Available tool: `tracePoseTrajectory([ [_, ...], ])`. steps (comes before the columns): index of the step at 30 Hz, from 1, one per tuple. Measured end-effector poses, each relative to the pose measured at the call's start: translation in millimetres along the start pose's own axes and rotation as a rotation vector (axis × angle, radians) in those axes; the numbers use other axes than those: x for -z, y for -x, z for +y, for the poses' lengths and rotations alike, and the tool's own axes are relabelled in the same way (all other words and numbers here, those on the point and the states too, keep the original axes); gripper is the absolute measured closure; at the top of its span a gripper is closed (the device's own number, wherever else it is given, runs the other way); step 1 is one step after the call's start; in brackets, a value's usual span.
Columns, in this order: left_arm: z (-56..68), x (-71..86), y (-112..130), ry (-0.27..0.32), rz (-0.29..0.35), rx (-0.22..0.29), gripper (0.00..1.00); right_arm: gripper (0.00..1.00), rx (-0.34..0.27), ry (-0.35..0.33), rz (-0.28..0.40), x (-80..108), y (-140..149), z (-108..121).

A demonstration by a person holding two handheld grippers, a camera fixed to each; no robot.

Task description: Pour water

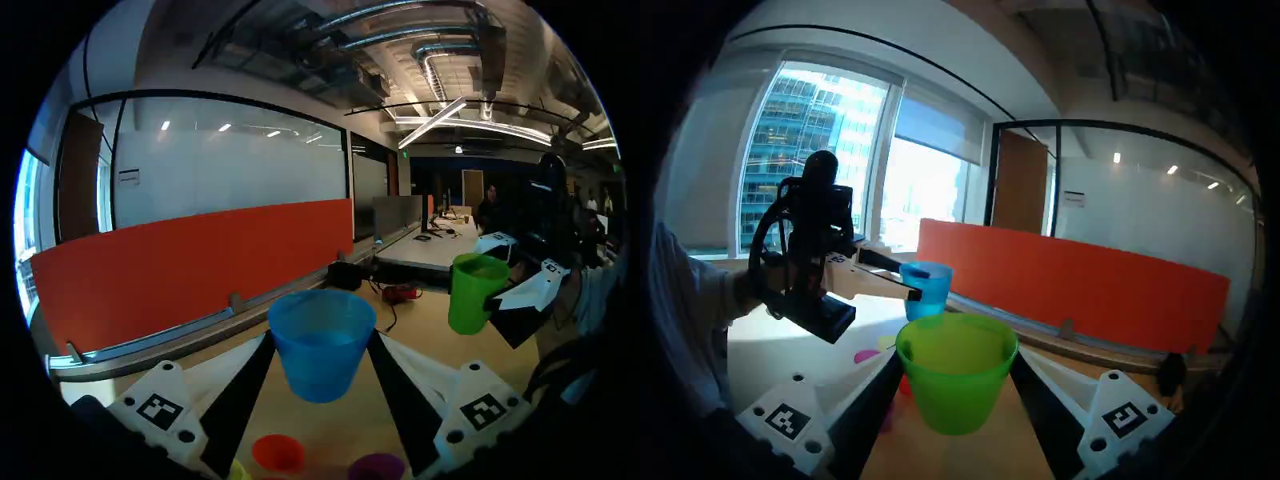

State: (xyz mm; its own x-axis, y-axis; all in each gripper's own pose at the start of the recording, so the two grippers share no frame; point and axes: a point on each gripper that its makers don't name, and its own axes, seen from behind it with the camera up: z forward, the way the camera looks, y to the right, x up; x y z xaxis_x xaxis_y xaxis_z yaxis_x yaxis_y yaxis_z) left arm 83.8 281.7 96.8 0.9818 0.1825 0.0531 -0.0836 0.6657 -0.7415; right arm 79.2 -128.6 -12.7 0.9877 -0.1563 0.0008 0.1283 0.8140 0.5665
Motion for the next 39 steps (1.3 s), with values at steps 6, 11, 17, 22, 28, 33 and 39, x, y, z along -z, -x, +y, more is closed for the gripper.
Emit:
tracePoseTrajectory([
  [6,-7.9,18.7,-11.2,-0.029,0.024,-0.015,0.17,0.09,0.0,-0.024,-0.001,-8.4,3.4,-7.4],
  [11,-12.8,36.2,-18.3,-0.054,0.038,-0.042,0.16,0.09,-0.004,-0.051,0.0,-19.2,6.0,-15.5],
  [17,-18.6,55.7,-27.4,-0.09,0.048,-0.095,0.16,0.09,-0.011,-0.085,0.005,-33.2,8.5,-27.0],
  [22,-20.4,71.3,-38.8,-0.121,0.069,-0.146,0.17,0.09,-0.014,-0.12,0.01,-45.9,10.2,-39.2],
  [28,-22.4,89.8,-49.7,-0.159,0.09,-0.199,0.17,0.09,-0.015,-0.168,0.015,-60.3,13.6,-55.3],
  [33,-23.2,104.0,-55.7,-0.183,0.101,-0.232,0.16,0.09,-0.017,-0.209,0.015,-71.7,16.5,-68.1],
  [39,-24.4,117.8,-59.2,-0.216,0.11,-0.283,0.17,0.09,-0.021,-0.257,0.018,-83.1,21.6,-84.4],
])
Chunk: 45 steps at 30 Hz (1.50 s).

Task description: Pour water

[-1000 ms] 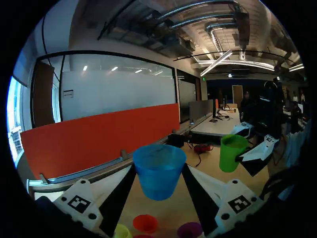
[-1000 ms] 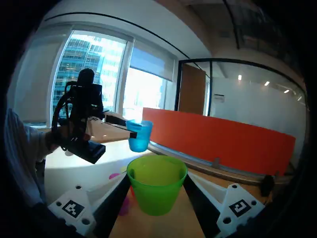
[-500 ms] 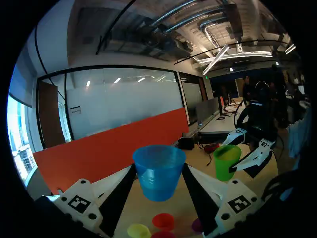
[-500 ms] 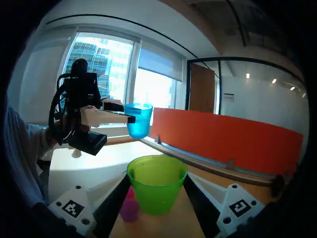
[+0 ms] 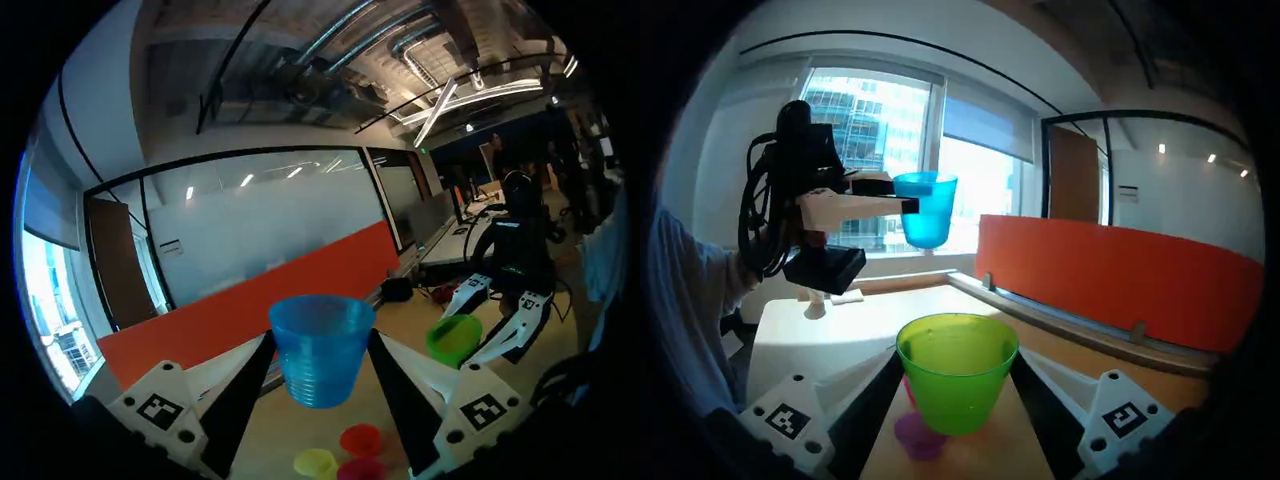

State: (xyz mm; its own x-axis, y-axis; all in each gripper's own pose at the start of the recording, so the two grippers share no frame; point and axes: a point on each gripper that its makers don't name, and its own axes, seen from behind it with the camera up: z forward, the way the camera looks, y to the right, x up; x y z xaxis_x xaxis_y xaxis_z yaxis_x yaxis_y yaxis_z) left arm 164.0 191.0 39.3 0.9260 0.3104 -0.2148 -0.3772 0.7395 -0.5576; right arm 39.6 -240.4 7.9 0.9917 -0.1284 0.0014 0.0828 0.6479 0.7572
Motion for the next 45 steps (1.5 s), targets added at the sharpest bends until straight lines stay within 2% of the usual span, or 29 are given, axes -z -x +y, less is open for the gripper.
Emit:
tracePoseTrajectory([
  [11,-7.9,15.6,-14.1,-0.044,0.021,-0.108,0.17,0.09,-0.002,-0.077,0.002,-26.5,6.1,-22.7],
  [21,-17.6,18.1,-20.5,-0.077,0.016,-0.185,0.17,0.09,-0.014,-0.132,0.008,-45.6,12.4,-38.5],
  [32,-19.0,19.7,-29.4,-0.099,0.019,-0.294,0.17,0.09,-0.018,-0.165,0.012,-58.2,17.8,-47.5],
  [45,-9.0,20.2,-33.0,-0.105,0.007,-0.436,0.17,0.09,-0.03,-0.186,0.018,-66.0,19.2,-52.4],
])
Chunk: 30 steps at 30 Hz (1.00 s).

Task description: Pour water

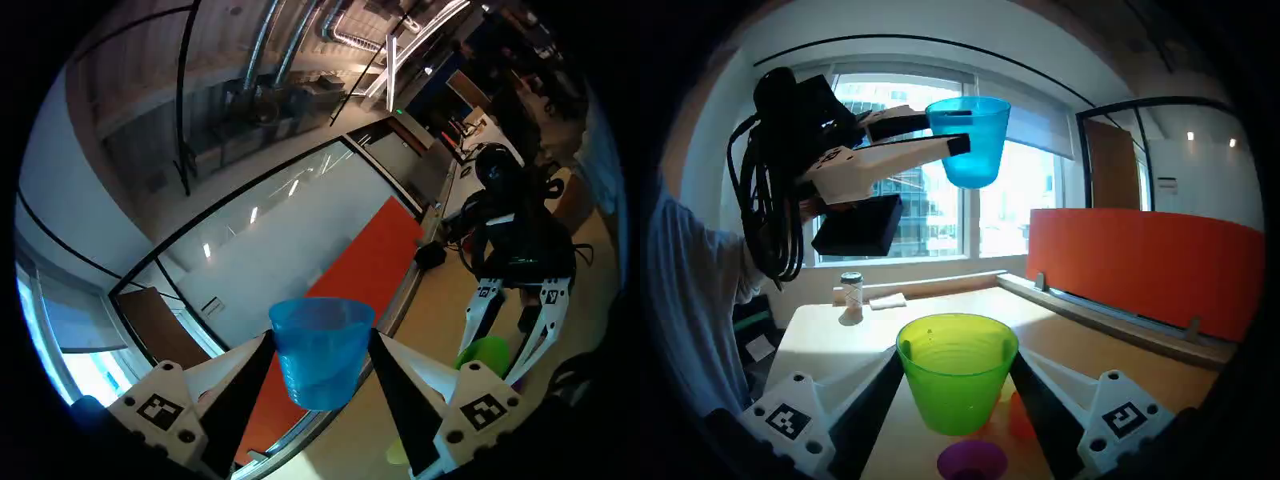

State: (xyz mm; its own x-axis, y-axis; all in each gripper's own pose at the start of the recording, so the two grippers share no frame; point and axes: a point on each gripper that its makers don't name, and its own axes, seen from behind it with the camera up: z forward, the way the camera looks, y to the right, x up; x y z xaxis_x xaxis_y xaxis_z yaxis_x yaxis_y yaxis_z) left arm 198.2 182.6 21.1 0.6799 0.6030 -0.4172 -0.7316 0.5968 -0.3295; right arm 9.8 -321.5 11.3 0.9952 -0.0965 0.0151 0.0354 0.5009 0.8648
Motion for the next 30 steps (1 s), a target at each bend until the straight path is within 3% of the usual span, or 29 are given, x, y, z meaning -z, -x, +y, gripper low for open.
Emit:
tracePoseTrajectory([
  [17,12.6,-5.6,-7.1,-0.005,-0.003,-0.187,0.17,0.09,-0.003,0.0,-0.009,-0.8,4.2,0.8],
  [30,11.3,-7.6,-14.0,-0.014,0.002,-0.253,0.17,0.1,-0.004,-0.003,-0.009,1.9,4.8,0.5],
])
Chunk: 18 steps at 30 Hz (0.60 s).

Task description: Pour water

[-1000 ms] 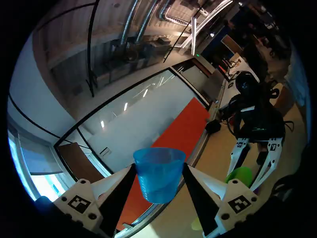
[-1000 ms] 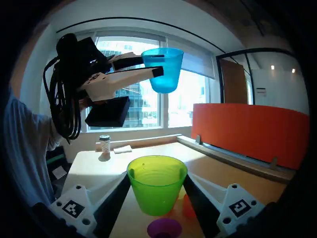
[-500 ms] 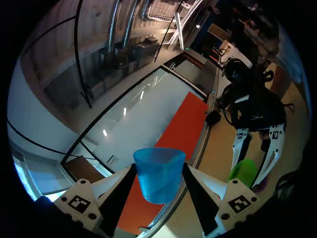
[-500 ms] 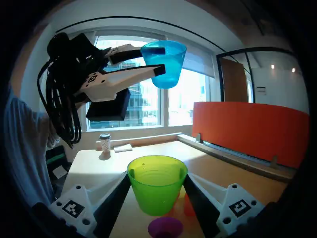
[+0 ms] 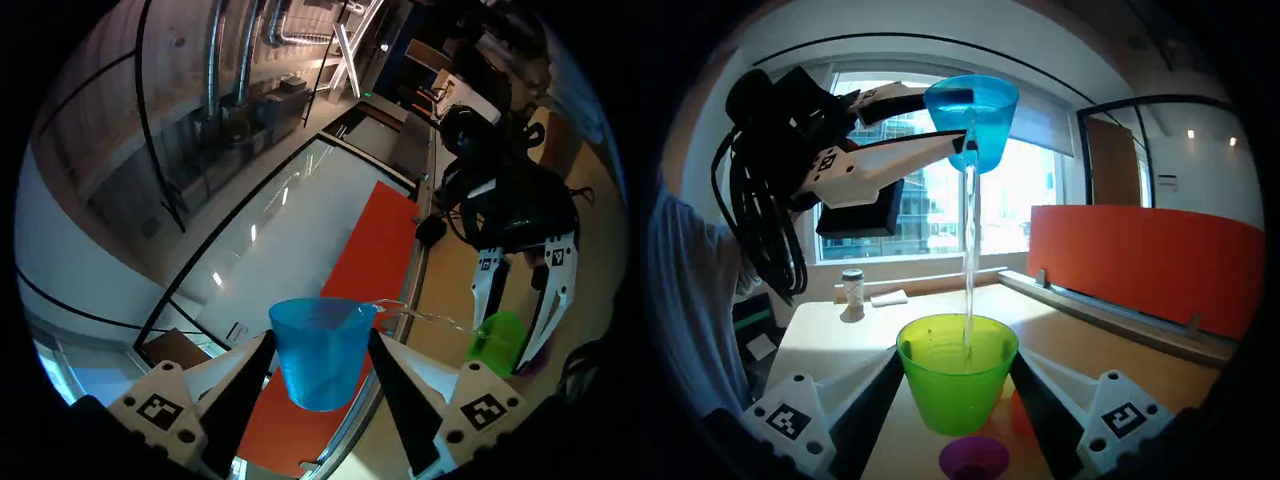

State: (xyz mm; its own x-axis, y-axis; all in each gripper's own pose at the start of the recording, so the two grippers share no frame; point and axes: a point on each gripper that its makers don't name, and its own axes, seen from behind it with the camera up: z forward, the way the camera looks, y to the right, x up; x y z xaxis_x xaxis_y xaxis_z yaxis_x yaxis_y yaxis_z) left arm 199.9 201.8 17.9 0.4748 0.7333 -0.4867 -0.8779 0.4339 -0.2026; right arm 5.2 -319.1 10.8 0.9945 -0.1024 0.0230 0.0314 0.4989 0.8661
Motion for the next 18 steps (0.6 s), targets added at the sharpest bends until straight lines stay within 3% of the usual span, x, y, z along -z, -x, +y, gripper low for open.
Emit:
tracePoseTrajectory([
  [18,-0.2,0.2,-0.8,-0.014,0.001,-0.061,0.17,0.1,-0.002,0.004,0.006,2.6,-3.3,-1.0],
])
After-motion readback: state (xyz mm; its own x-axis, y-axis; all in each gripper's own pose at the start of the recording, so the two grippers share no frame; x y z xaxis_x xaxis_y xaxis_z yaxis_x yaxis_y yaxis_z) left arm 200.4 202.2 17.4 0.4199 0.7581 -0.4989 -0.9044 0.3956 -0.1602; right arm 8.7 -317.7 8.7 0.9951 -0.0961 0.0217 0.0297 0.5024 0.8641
